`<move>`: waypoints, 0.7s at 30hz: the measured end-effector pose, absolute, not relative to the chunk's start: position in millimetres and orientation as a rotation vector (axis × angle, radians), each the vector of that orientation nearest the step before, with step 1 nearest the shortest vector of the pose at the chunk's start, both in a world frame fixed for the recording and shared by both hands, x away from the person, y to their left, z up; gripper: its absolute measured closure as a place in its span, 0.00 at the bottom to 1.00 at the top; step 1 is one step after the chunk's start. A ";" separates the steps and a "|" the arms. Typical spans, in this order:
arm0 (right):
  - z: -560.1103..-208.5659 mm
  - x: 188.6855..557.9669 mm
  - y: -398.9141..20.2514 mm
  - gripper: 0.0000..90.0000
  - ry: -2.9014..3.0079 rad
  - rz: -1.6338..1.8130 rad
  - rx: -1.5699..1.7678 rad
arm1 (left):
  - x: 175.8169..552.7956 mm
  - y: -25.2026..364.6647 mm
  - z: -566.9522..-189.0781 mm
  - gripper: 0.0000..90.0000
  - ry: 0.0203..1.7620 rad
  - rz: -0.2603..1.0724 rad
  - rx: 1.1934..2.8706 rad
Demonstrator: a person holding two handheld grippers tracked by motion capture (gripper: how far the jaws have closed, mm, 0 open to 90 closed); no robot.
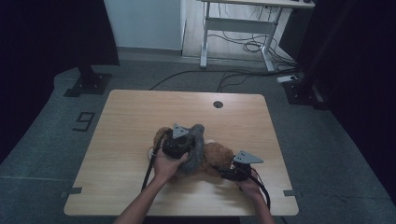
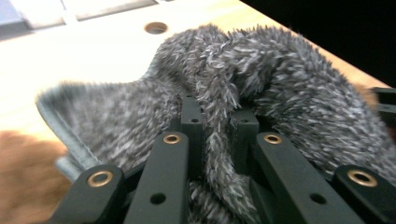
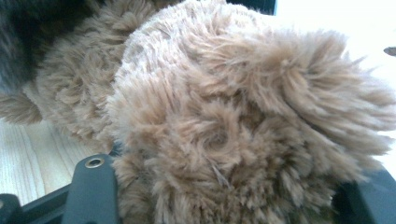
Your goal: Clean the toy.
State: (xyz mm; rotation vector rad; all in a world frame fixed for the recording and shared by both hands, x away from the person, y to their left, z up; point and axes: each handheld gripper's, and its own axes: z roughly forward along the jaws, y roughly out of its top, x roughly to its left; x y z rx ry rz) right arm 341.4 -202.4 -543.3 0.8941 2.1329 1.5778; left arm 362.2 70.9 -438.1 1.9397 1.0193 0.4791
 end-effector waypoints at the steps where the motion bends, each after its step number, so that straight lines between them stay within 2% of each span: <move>1: -543.4 341.4 -202.6 0.39 2.133 1.579 0.897 | 363.2 76.8 -437.0 0.89 1.038 0.490 1.932; 7: -544.0 342.0 -204.0 0.39 2.136 1.586 0.901 | 374.5 108.0 -444.6 0.88 1.158 0.507 1.932; 10: -544.0 341.8 -203.5 0.39 2.135 1.587 0.905 | 385.1 128.9 -462.4 0.88 1.234 0.463 1.932; 12: -543.8 341.9 -203.0 0.39 2.133 1.589 0.906 | 385.1 138.4 -466.8 0.89 1.249 0.424 1.895; 21: -543.9 341.3 -203.1 0.39 2.132 1.589 0.905 | 375.7 161.2 -465.3 0.88 1.258 0.463 1.887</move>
